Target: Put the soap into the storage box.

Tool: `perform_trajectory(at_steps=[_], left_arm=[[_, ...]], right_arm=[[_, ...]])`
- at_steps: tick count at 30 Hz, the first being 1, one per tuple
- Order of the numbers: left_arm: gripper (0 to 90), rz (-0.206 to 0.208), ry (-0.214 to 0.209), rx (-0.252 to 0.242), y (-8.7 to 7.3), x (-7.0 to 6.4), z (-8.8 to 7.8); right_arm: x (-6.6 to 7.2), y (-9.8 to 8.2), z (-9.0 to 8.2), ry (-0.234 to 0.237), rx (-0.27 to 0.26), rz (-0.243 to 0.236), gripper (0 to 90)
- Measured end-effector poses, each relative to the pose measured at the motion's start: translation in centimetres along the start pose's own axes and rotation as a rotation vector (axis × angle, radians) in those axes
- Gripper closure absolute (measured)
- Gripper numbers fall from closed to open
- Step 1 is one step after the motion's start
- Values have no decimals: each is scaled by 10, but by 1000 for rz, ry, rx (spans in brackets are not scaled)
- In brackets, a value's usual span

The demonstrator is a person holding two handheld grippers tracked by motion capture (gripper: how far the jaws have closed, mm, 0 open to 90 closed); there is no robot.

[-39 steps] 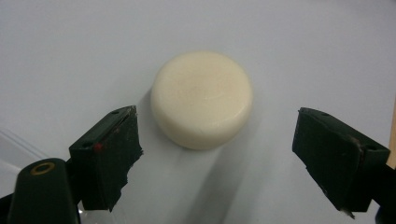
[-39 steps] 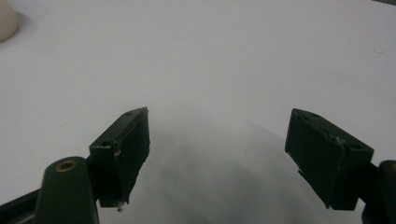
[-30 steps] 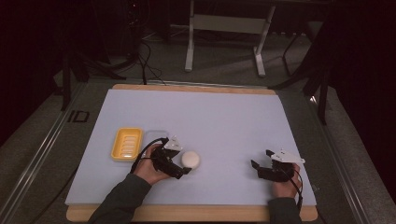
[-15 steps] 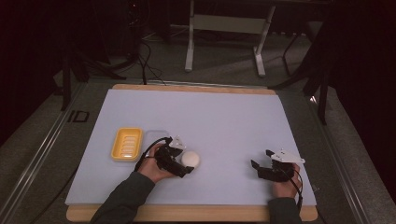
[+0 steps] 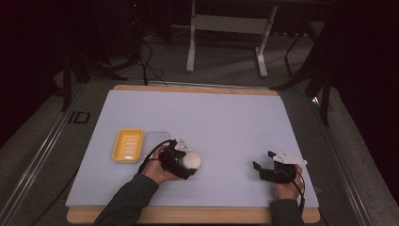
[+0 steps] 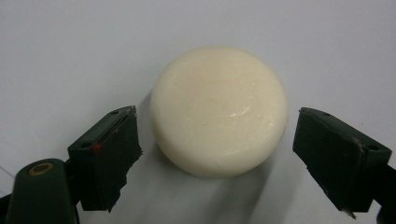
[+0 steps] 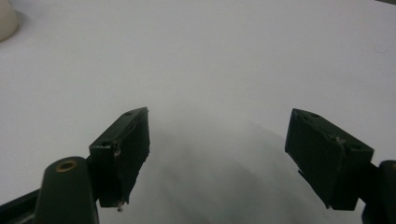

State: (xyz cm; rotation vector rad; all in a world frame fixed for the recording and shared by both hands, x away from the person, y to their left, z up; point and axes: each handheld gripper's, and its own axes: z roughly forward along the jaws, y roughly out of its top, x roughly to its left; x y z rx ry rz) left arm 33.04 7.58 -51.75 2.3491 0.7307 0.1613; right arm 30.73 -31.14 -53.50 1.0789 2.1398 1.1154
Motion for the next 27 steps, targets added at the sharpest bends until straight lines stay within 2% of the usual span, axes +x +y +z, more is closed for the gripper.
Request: perform_trajectory(at_steps=[11,15,23,27], left_arm=[[153,9,12,11,1,-2,11],[160,20,40,20,1,-3,15],[186,40,67,18,1,-5,18],[193,37,70,13,3,-5,19]], right_arm=[[0,0,0,0,2,0,217],[0,0,0,0,1,-1,217],[0,0,0,0,2,0,217],[0,0,0,-1,4,-2,216]])
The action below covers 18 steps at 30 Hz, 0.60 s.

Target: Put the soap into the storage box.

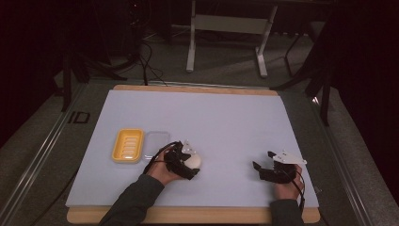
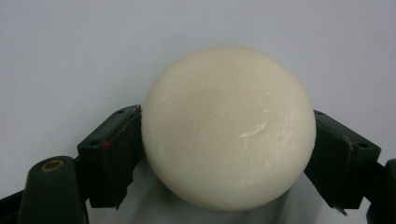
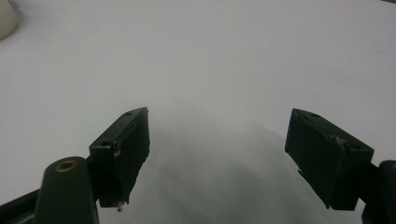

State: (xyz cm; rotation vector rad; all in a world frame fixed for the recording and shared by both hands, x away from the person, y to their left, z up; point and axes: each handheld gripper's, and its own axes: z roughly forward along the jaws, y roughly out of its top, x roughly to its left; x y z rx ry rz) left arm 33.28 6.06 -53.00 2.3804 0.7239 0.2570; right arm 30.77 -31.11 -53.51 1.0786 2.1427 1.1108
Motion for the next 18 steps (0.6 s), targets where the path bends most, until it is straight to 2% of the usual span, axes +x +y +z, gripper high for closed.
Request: perform_trajectory(at_steps=[7,18], left_arm=[[234,4,-7,0,1,0,0],[240,5,-9,0,2,1,0]], right_arm=[[0,0,0,0,0,-2,217],[0,0,0,1,4,-4,216]])
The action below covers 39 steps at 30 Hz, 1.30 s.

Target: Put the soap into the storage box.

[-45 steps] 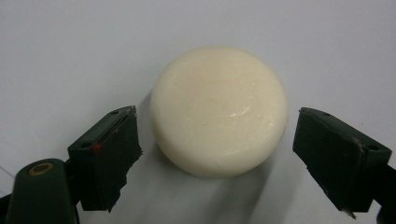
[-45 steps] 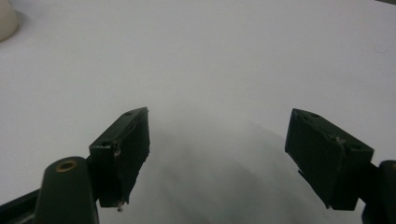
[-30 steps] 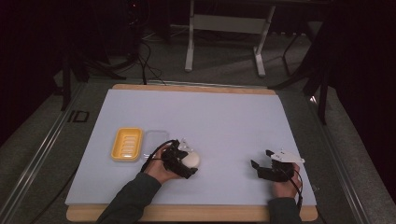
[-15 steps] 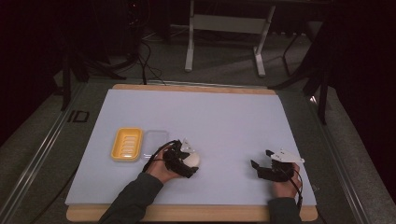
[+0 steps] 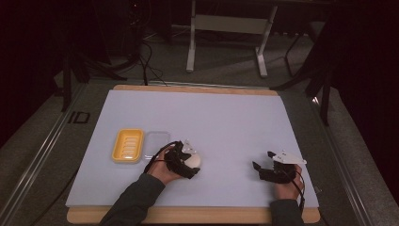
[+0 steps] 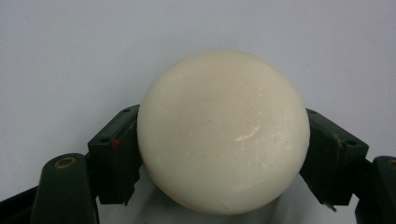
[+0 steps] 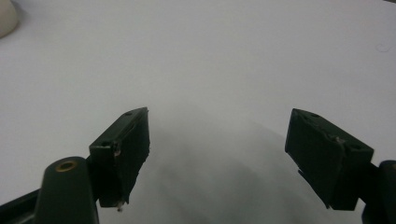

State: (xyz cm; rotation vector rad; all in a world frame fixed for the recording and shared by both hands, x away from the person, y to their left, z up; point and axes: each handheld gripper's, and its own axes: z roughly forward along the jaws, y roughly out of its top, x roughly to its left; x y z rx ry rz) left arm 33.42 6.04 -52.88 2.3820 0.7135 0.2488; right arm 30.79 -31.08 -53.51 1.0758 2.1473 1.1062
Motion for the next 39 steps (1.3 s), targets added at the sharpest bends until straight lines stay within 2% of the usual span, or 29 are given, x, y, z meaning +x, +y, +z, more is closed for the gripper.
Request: perform_trajectory(at_steps=[19,39], left_arm=[[242,29,12,5,0,-1,-2],[242,7,-2,-26,7,1,-20]], right_arm=[[0,0,0,0,-1,-1,217],[0,0,0,0,-4,0,216]])
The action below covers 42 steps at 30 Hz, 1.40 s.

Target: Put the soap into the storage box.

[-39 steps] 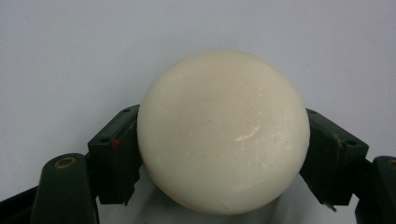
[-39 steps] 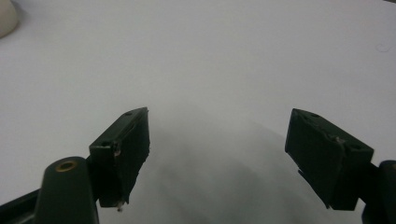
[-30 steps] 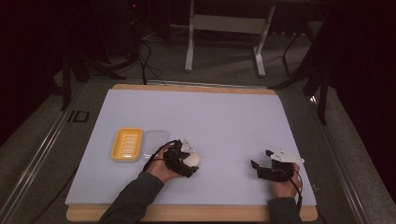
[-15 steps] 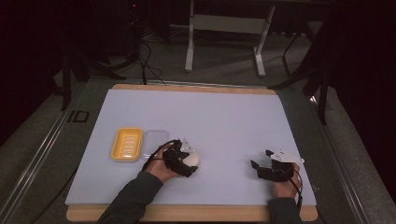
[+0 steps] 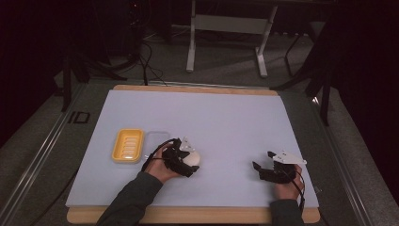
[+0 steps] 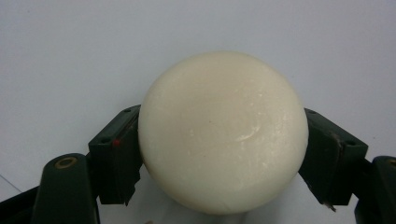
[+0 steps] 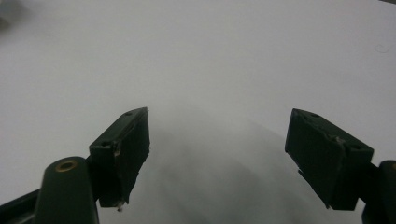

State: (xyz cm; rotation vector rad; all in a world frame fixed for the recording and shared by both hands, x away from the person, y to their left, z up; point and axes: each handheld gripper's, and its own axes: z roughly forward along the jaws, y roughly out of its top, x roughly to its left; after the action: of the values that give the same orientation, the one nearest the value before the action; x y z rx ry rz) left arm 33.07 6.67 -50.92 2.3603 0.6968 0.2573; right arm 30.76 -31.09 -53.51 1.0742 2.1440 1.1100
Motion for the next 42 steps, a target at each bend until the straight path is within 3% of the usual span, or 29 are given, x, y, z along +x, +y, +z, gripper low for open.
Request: perform_trajectory(at_steps=[42], left_arm=[[243,-23,52,-18,-1,14,-29]], right_arm=[[0,0,0,-1,-1,-1,216]])
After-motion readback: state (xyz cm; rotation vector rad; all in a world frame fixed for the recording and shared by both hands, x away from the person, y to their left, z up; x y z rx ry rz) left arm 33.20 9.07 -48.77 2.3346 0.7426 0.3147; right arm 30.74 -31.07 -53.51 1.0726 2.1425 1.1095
